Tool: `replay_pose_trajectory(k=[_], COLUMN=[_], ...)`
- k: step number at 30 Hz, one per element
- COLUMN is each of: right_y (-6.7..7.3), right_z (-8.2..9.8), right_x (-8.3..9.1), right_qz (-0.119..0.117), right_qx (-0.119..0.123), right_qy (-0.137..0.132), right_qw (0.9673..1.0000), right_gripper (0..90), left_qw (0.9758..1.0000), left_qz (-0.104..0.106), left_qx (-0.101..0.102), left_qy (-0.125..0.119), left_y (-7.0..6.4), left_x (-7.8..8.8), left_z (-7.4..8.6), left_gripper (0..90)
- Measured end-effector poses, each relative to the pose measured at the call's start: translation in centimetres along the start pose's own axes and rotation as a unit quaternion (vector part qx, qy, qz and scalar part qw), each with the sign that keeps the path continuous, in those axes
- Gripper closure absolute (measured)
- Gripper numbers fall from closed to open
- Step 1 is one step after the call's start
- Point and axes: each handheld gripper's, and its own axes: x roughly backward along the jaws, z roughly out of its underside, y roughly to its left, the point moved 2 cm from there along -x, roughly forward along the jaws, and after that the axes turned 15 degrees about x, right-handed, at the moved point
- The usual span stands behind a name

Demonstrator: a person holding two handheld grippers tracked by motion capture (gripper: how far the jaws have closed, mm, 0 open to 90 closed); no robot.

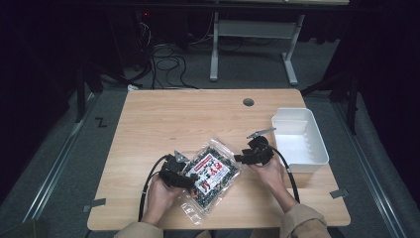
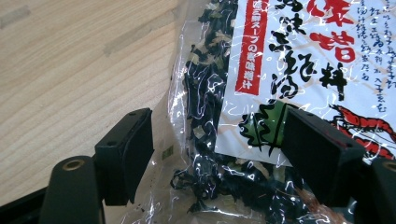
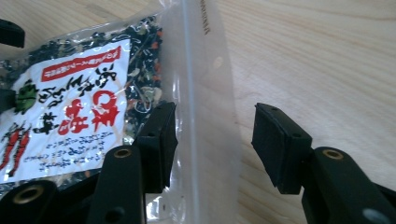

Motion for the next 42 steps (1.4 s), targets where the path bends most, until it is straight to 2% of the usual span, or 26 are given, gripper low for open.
replay_pose_trajectory(k=[1,6,7,9,12,14,15,19,23,25,27,29,31,34,36,42], right_y=[0.0,0.2,0.3,0.4,0.5,0.4,0.4,0.7,0.6,0.6,0.6,1.0,1.1,1.4,1.3,0.4], right_z=[0.0,0.0,0.0,0.0,0.0,0.0,0.0,-0.1,0.2,0.2,0.1,-0.2,-0.3,-0.9,-1.1,-1.8], right_x=[0.0,-0.8,-0.9,-0.9,-0.6,-0.4,-0.4,-0.7,-0.7,-0.6,-0.3,0.6,0.7,1.7,2.0,4.7], right_qz=[0.000,-0.033,-0.040,-0.044,-0.043,-0.058,-0.062,-0.045,-0.041,-0.043,-0.044,-0.041,-0.038,-0.012,-0.011,0.006], right_qx=[0.000,-0.014,-0.019,-0.018,-0.018,-0.031,-0.029,-0.006,-0.008,-0.009,-0.005,0.009,0.010,0.041,0.043,0.052], right_qy=[0.000,0.001,-0.002,-0.004,-0.018,-0.029,-0.028,-0.016,-0.024,-0.026,-0.031,-0.043,-0.044,-0.032,-0.033,-0.048], right_qw=[1.0000,0.9993,0.9990,0.9989,0.9987,0.9974,0.9973,0.9989,0.9988,0.9987,0.9986,0.9982,0.9982,0.9986,0.9985,0.9974], right_gripper=[51.1,54.6,57.8,59.3,70.5,77.1,79.1,85.7,89.4,89.6,89.7,89.6,89.6,89.7,89.7,89.9], left_qw=[1.0000,1.0000,1.0000,1.0000,1.0000,0.9999,0.9999,0.9998,0.9996,0.9992,0.9978,0.9966,0.9964,0.9964,0.9967,0.9968], left_qz=[0.000,0.004,0.005,0.004,0.004,0.007,0.008,0.012,0.016,0.025,0.040,0.050,0.054,0.057,0.057,0.059], left_qx=[0.000,0.007,0.008,0.006,0.006,0.009,0.009,0.014,0.021,0.032,0.053,0.065,0.065,0.061,0.057,0.054], left_qy=[0.000,0.000,0.000,0.000,0.000,0.000,0.000,0.001,0.000,0.000,0.004,0.006,0.008,0.008,0.007,-0.003], left_y=[0.0,0.1,0.1,0.1,0.1,0.2,0.2,0.3,0.5,0.7,1.0,1.3,1.2,1.0,1.0,0.9], left_x=[0.0,0.0,0.0,0.0,0.0,0.0,0.0,-0.1,-0.1,-0.1,-0.2,-0.1,-0.1,-0.1,-0.1,0.2], left_z=[0.0,0.0,0.0,0.0,0.1,0.1,0.1,0.1,0.2,0.2,0.3,0.4,0.4,0.5,0.5,0.6], left_gripper=[25.6,25.6,25.6,25.5,25.5,25.6,25.6,25.6,25.6,25.9,26.7,26.5,26.5,26.5,26.4,27.6])
